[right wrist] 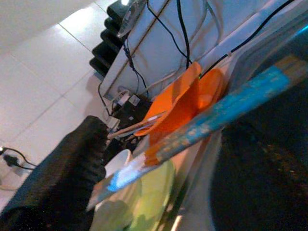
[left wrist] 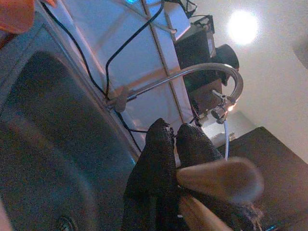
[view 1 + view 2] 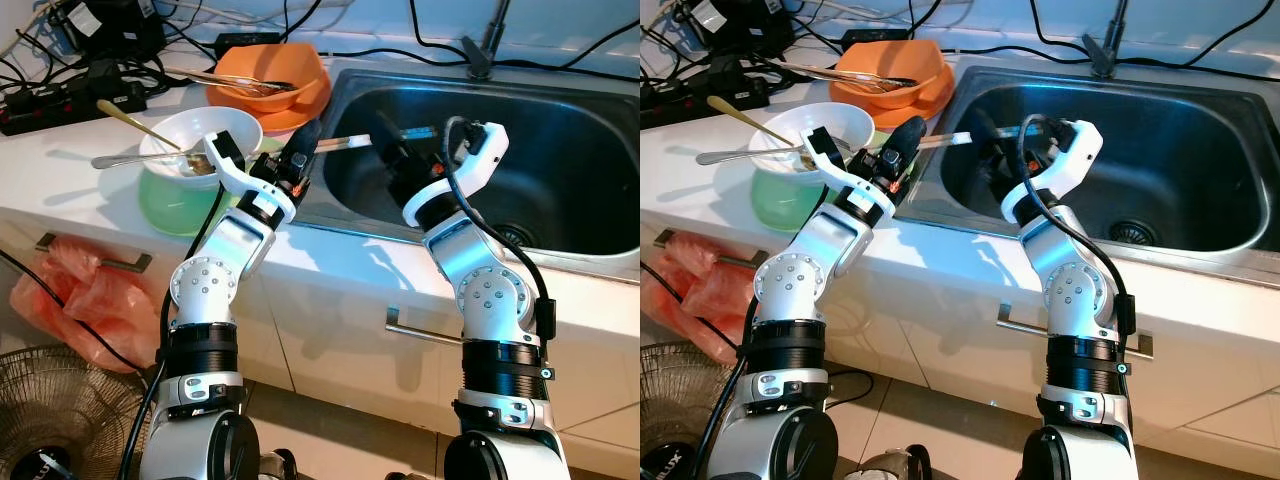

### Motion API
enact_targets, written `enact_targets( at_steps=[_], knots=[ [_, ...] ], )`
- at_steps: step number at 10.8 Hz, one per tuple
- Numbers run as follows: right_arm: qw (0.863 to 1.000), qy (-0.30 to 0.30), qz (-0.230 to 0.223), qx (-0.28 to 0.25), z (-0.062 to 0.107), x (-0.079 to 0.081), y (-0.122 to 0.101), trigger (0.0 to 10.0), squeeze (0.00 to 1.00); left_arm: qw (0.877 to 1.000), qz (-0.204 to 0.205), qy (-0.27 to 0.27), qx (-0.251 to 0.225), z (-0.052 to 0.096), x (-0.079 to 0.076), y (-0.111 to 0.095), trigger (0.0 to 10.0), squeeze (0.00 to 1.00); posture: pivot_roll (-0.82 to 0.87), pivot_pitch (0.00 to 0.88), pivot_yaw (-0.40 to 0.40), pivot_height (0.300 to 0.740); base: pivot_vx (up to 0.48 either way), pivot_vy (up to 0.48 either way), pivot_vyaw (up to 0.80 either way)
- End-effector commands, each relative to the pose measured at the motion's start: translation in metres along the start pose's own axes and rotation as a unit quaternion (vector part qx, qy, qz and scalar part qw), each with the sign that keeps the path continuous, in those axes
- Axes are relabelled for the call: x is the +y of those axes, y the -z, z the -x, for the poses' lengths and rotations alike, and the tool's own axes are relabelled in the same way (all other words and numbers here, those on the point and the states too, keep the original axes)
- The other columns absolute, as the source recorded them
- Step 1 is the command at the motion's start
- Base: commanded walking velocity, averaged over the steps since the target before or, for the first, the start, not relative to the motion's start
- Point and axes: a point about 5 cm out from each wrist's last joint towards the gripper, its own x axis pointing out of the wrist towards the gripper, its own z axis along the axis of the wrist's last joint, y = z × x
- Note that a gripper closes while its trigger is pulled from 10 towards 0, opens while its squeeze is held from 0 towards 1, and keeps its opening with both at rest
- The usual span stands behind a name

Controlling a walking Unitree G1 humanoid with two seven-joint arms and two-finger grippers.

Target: Kitchen organization

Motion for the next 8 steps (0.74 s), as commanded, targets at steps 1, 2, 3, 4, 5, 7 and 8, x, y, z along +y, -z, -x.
enact_targets(
  at_steps=[1, 2, 3, 4, 5, 7, 8],
  knots=[
    [1.000, -0.011, -0.026, -0.008, -0.006, 0.008, 0.000, 0.0, 0.00, 0.999, 0.029, 0.013, 0.010, 0.000, -0.001, 0.014, 0.0, 0.00, 0.01, 0.150, 0.087, 0.740, 0.000, 0.000, 0.00],
    [0.999, -0.010, -0.034, -0.010, -0.007, 0.009, 0.000, 0.0, 0.00, 0.999, 0.030, 0.015, 0.012, 0.000, -0.001, 0.014, 0.0, 0.00, 0.01, 0.150, 0.087, 0.740, 0.000, 0.000, 0.00],
    [0.999, -0.010, -0.047, -0.013, -0.007, 0.009, 0.000, 0.0, 0.00, 0.999, 0.036, 0.015, 0.015, 0.001, -0.001, 0.016, 0.0, 0.00, 0.01, 0.150, 0.086, 0.740, 0.000, 0.000, 0.00],
    [0.998, -0.009, -0.056, -0.014, -0.007, 0.009, 0.000, 0.0, 0.00, 0.999, 0.041, 0.016, 0.019, 0.002, -0.001, 0.018, 0.0, 0.00, 0.01, 0.151, 0.086, 0.740, 0.000, 0.000, 0.00],
    [0.998, -0.009, -0.061, -0.014, -0.008, 0.009, 0.000, 0.0, 0.00, 0.998, 0.046, 0.019, 0.025, 0.003, -0.001, 0.022, 0.0, 0.00, 0.01, 0.151, 0.086, 0.740, 0.000, 0.000, 0.00],
    [0.997, -0.010, -0.069, -0.011, -0.009, 0.011, 0.001, 0.0, 0.00, 0.998, 0.049, 0.021, 0.030, 0.003, -0.001, 0.026, 0.0, 0.00, 0.01, 0.153, 0.085, 0.740, 0.000, 0.000, 0.00],
    [0.997, -0.012, -0.077, -0.008, -0.009, 0.012, 0.003, 0.0, 0.00, 0.998, 0.049, 0.018, 0.030, 0.004, -0.001, 0.026, 0.0, 0.00, 0.01, 0.155, 0.086, 0.740, 0.000, 0.000, 0.00]
  ],
)
